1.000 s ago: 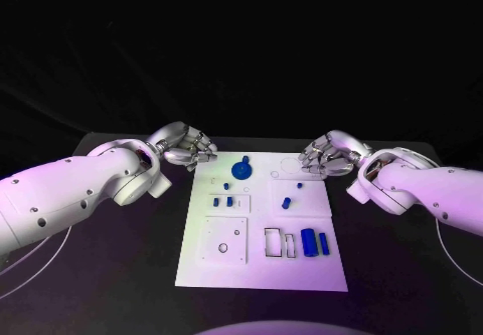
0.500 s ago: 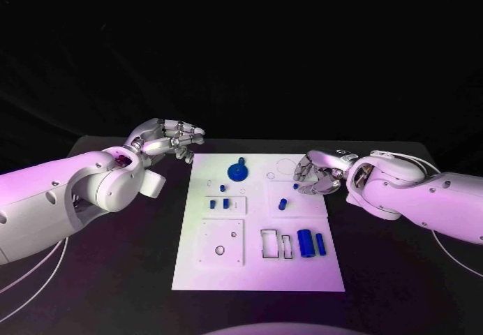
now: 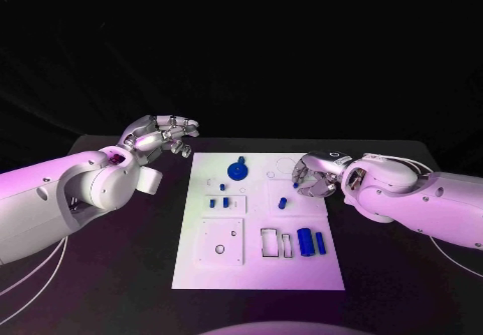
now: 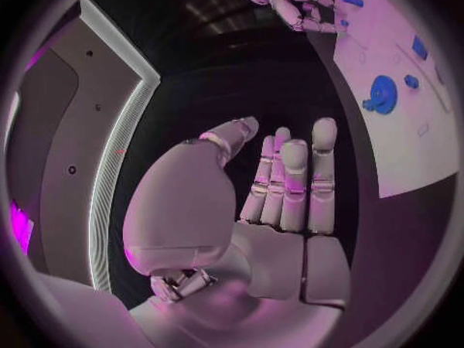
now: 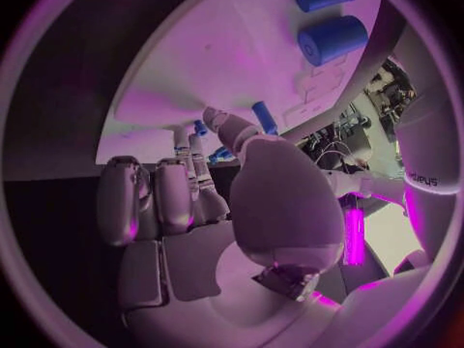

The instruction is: Assemble the parts on the task board

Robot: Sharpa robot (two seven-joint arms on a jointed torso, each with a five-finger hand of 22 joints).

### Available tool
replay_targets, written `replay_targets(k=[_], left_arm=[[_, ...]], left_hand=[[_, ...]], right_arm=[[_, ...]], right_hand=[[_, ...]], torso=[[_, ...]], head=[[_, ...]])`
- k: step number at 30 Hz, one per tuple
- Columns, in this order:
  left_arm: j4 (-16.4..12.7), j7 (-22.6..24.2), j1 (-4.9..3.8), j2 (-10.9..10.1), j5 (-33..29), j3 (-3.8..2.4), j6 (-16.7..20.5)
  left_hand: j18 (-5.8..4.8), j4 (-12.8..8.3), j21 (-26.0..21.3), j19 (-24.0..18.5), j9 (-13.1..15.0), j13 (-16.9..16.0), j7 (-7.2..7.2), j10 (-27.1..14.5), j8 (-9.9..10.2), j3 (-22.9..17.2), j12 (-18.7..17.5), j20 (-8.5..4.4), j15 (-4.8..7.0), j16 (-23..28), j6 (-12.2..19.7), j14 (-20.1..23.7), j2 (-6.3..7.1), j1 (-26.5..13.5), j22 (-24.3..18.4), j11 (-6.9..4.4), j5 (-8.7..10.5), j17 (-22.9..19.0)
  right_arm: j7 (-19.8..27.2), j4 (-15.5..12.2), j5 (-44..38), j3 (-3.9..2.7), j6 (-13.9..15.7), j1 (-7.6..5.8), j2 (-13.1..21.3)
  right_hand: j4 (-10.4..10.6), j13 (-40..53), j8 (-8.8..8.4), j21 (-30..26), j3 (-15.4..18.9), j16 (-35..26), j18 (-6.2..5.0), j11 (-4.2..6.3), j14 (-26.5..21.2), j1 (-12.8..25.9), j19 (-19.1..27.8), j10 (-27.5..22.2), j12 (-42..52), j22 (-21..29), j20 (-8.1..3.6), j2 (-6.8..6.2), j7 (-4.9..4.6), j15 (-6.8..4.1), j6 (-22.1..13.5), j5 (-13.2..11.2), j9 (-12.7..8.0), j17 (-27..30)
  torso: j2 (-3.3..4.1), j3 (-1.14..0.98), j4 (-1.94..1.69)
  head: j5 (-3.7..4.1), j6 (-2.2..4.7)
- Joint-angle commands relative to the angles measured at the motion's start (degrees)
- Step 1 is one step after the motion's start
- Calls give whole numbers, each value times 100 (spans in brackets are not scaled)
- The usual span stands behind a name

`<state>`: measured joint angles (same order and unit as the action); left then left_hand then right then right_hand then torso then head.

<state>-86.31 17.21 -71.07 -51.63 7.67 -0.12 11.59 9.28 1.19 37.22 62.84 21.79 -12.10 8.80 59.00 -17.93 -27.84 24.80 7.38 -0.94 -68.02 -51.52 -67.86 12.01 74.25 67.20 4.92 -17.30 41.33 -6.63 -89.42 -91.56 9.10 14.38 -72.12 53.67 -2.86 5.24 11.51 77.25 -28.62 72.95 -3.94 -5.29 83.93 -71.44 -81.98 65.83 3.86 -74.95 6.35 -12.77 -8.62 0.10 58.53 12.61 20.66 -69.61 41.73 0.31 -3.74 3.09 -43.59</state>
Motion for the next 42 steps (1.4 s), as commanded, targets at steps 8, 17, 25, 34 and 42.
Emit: replay_targets(k=[8, 17, 25, 34, 42], left_arm=[[-32, 109, -4, -17, -131, -3, -94], [-20, 90, -4, -15, -127, -2, -105], [-18, 79, -3, -15, -127, 3, -104], [-25, 64, -3, -23, -119, 4, -100], [-27, 46, -3, -29, -109, 5, -104]], left_hand=[[107, 16, -34, -35, 8, 2, -10, 25, -15, -10, 37, -15, -10, 6, 5, 22, 1, -41, -8, 6, 16, 2], [109, 19, -59, -37, 7, 7, -3, 15, -9, -14, 34, -17, -11, 6, 36, 21, 0, -51, -20, 9, 20, -6], [108, 18, -70, -38, 7, 10, -1, 5, -8, -15, 30, -17, -12, 10, 47, 25, 4, -55, -26, 13, 23, -18], [109, 15, -84, -40, 8, 13, 0, -6, -9, -17, 26, -17, -14, 13, 53, 28, 5, -53, -32, 15, 24, -26], [110, 11, -100, -45, 9, 17, 2, -19, -12, -21, 22, -16, -16, 16, 58, 33, 5, -50, -39, 18, 26, -35]], right_arm=[[-176, 15, -224, 9, -98, 42, -78], [-265, 43, -265, 9, -128, 81, -155], [-325, 47, -332, 9, -206, 105, -194], [-433, 4, -504, 9, -288, 142, -233], [-679, -35, -750, 9, -70, 163, -238]], right_hand=[[73, 20, 40, 233, -540, 198, 86, 37, 271, -86, -126, 194, 4, -482, -10, 76, 51, 10, 143, -346, 85, -65], [111, 45, 106, 352, -767, 286, 115, 72, 272, -84, -184, 321, 13, -606, -30, 94, 85, -16, 210, -386, 159, -100], [113, 72, 158, 403, -852, 324, 127, 100, 271, -86, -208, 414, 24, -661, -47, 79, 111, -36, 257, -400, 217, -103], [107, 91, 179, 428, -862, 335, 133, 110, 264, -52, -217, 451, 15, -690, -57, -19, 121, -45, 255, -461, 257, -82], [35, 212, 366, 510, -1104, 416, 153, 216, 265, -253, -260, 743, 73, -783, -130, 172, 196, -134, 450, -647, 447, -100]], torso=[[2, -3, -1], [0, -3, 5], [1, -2, 9], [-3, -3, 5], [-6, -4, 5]], head=[[-3, -14], [6, -39], [-3, -52], [-11, -78], [-6, -84]])
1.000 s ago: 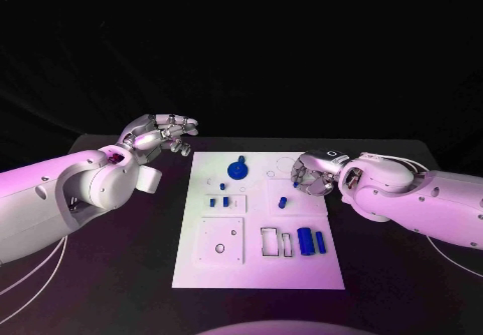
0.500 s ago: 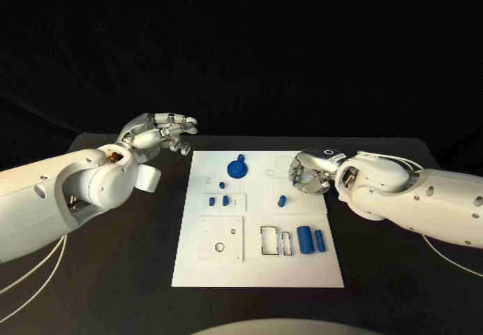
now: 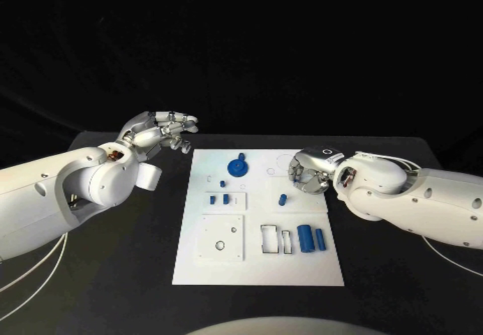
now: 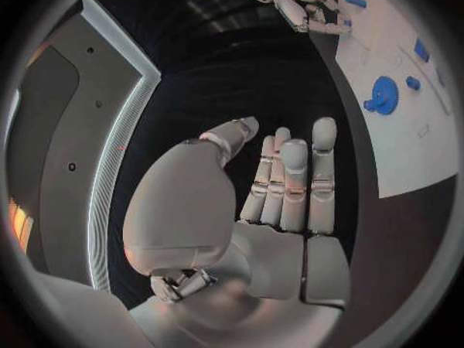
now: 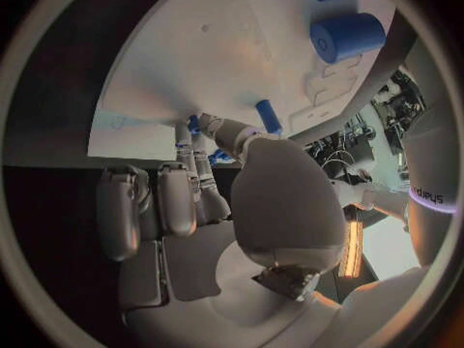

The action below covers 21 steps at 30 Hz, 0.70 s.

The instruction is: Assemble the parts on the task board

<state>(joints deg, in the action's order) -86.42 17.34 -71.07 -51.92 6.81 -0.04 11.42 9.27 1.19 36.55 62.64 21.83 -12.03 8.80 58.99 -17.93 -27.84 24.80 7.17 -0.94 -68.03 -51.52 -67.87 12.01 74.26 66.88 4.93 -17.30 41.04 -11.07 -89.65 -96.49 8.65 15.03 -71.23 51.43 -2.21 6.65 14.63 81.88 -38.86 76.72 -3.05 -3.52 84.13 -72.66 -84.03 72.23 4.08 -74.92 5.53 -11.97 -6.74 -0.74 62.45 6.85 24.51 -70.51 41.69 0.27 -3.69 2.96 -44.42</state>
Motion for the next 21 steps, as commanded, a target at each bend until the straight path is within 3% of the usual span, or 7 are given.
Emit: replay_targets(k=[1, 7, 21], left_arm=[[-16, 33, -4, -1, -22, -3, -87], [-16, 25, -4, -6, -16, -1, -85], [18, 7, -3, -1, -2, 2, -90]], left_hand=[[111, 11, -33, -24, 5, 10, 2, -18, -12, -22, 22, 4, -15, 17, 57, 33, 6, -51, -7, 17, 26, -5], [111, 9, -42, -26, 6, 12, 3, -26, -13, -23, 20, 5, -17, 17, 60, 35, 6, -50, -11, 19, 28, -7], [110, 3, -55, -26, 6, 17, 8, -47, -14, -30, 13, 6, -21, 24, 74, 44, 5, -46, -17, 25, 30, -26]], right_arm=[[-271, -12, -287, 55, -89, 76, -14], [-452, -32, -448, 54, 195, 81, 3], [-499, -240, -505, 32, 666, 71, 120]], right_hand=[[-39, 82, 67, 56, -102, 38, 67, 44, 243, -143, -62, 120, 50, -796, -54, 105, 9, -54, 62, -86, 82, -2], [-84, 159, 155, 99, -206, 68, 78, 85, 241, -194, -87, 261, 71, -843, -87, 159, 25, -87, 92, -95, 206, -3], [-106, 189, 183, 127, -250, 83, 87, 99, 242, -208, -106, 305, 72, -873, -100, 154, 36, -99, 97, -108, 254, -8]], torso=[[-1, 0, 2], [0, -2, 0], [-8, 0, 5]], head=[[9, 0], [14, 5], [33, 43]])
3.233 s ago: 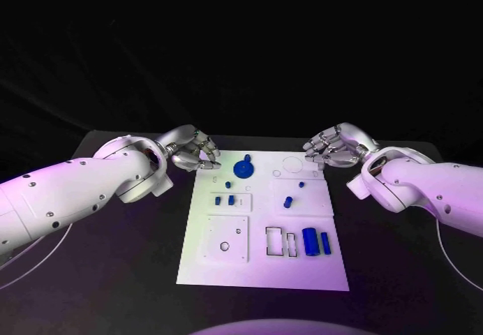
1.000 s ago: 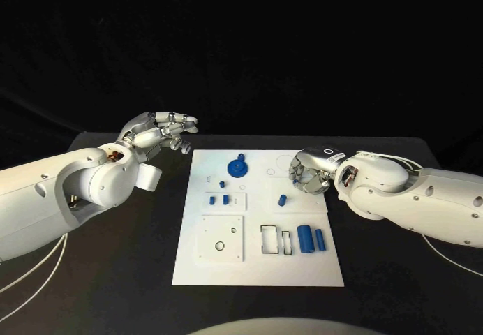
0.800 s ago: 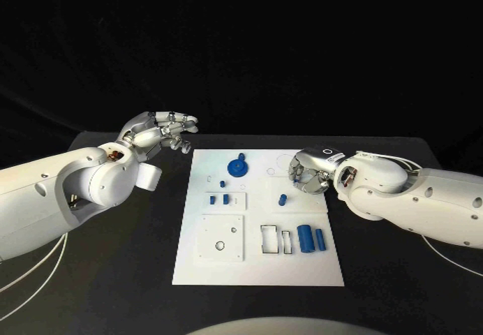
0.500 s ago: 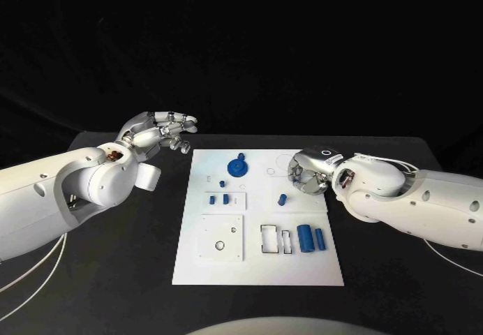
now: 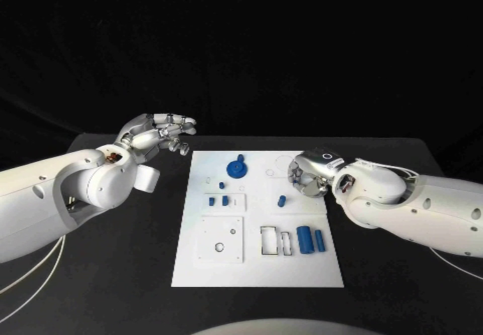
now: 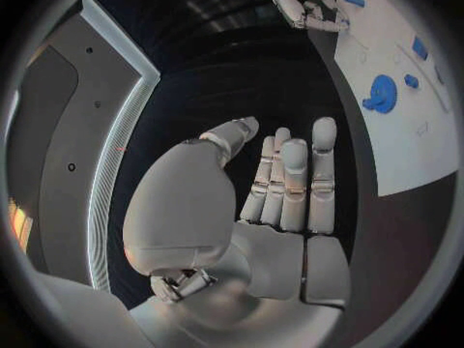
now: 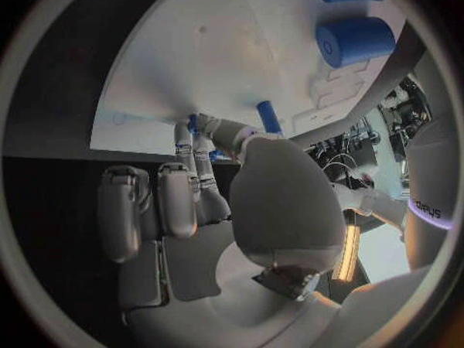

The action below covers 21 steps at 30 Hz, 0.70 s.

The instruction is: Assemble the parts on the task board

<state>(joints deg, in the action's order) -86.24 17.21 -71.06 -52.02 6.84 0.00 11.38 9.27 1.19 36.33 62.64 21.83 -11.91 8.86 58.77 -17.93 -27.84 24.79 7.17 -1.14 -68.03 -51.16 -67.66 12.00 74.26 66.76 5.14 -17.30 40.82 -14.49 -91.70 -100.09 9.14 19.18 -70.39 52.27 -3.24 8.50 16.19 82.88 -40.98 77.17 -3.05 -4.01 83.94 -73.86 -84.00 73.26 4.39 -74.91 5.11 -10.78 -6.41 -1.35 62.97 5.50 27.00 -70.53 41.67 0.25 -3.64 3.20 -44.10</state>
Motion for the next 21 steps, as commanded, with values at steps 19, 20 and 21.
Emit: replay_targets(k=[19, 20, 21], left_arm=[[20, 17, -1, 38, -3, -1, -77], [20, 19, 0, 43, -4, -1, -76], [20, 21, 1, 48, -4, -1, -75]], left_hand=[[110, 0, -63, -30, 6, 14, 16, -60, -9, -35, 4, 11, -10, 30, 71, 36, 10, -55, -19, 18, 30, -28], [110, 0, -63, -30, 6, 14, 16, -60, -9, -35, 4, 11, -10, 30, 71, 36, 10, -55, -19, 18, 30, -28], [110, 0, -63, -30, 6, 14, 16, -60, -9, -35, 4, 11, -10, 30, 71, 36, 10, -55, -19, 18, 30, -28]], right_arm=[[7, -938, 115, -80, 734, -128, 262], [12, -1002, 120, -80, 716, -120, 226], [16, -1063, 124, -80, 699, -111, 185]], right_hand=[[-10, 16, 40, 45, -52, 49, 92, 151, 263, -87, -120, 212, 35, -892, -63, 17, 6, -42, 48, 5, 27, -13], [-10, 18, 40, 41, -54, 48, 91, 151, 262, -87, -117, 213, 34, -888, -64, 17, 6, -43, 48, 3, 28, -11], [-10, 18, 40, 41, -54, 47, 91, 151, 262, -87, -117, 213, 34, -889, -64, 17, 6, -43, 48, 3, 29, -9]], torso=[[7, -3, -4], [3, -3, -2], [3, -4, -1]], head=[[-48, 28], [-69, 24], [-92, 26]])
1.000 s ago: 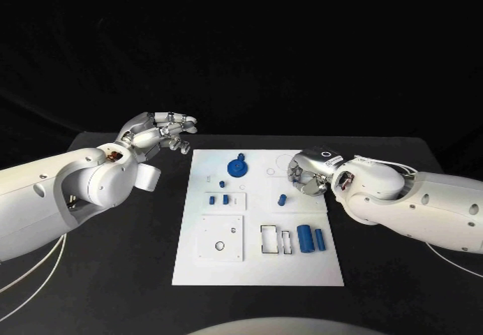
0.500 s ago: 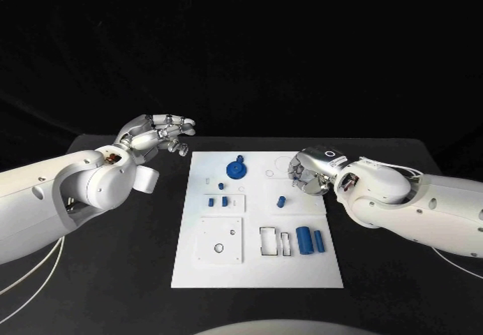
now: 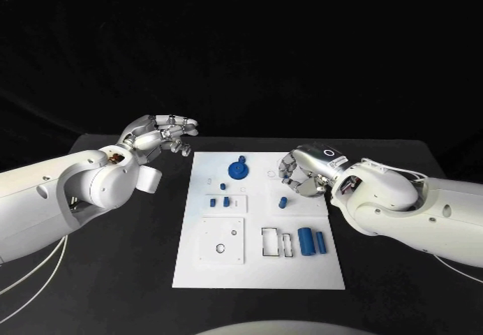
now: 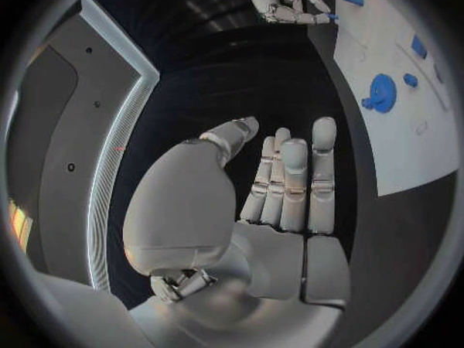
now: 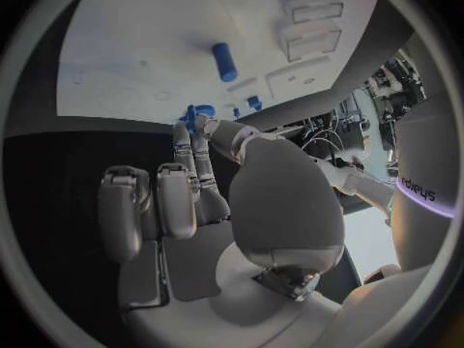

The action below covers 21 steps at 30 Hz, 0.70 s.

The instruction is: Assemble the parts on the task board

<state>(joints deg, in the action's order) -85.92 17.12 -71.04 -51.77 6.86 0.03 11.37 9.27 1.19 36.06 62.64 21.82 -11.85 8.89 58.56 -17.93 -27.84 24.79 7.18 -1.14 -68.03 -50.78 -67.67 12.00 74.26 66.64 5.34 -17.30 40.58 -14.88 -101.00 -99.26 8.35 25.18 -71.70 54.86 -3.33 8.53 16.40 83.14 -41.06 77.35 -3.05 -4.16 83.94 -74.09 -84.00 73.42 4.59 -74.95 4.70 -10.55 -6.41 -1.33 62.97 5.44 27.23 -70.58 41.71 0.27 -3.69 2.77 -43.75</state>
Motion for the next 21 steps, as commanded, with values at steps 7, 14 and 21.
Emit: replay_targets(k=[7, 14, 21], left_arm=[[11, 46, 5, 93, -11, 3, -55], [47, 66, 8, 211, -30, 16, 14], [43, 62, 8, 284, -42, 28, 38]], left_hand=[[109, 0, -41, -30, 8, 9, 15, -45, -10, -36, 3, 12, -13, 33, 38, 42, 10, -58, -9, 1, 30, -14], [108, 1, -45, -30, 9, 10, 17, -50, -12, -36, 3, 13, -15, 44, 40, 55, 11, -62, -11, 3, 31, -40], [107, 3, -50, -31, 10, 11, 18, -55, -16, -34, 3, 15, -18, 50, 40, 65, 14, -68, -13, 6, 32, -54]], right_arm=[[96, -393, 30, 3, -13, 118, -469], [168, -336, 31, 26, -135, 339, -874], [214, -199, 34, 45, -192, 623, -1066]], right_hand=[[-2, 18, 20, 8, -55, 20, 89, 166, 258, -66, -112, 195, 9, -879, -24, -2, 6, -45, 44, 2, 11, 12], [-2, 19, 20, 4, -60, 11, 88, 165, 255, -66, -109, 192, 5, -876, -25, -1, 5, -45, 40, -2, 14, 27], [1, 23, 21, -9, -66, 9, 84, 162, 253, -62, -100, 189, -1, -865, -26, 0, 2, -44, 32, -13, 22, 35]], torso=[[-7, 12, -1], [-11, 25, -11], [-5, 21, -5]], head=[[-166, -29], [-284, -59], [-379, -104]])
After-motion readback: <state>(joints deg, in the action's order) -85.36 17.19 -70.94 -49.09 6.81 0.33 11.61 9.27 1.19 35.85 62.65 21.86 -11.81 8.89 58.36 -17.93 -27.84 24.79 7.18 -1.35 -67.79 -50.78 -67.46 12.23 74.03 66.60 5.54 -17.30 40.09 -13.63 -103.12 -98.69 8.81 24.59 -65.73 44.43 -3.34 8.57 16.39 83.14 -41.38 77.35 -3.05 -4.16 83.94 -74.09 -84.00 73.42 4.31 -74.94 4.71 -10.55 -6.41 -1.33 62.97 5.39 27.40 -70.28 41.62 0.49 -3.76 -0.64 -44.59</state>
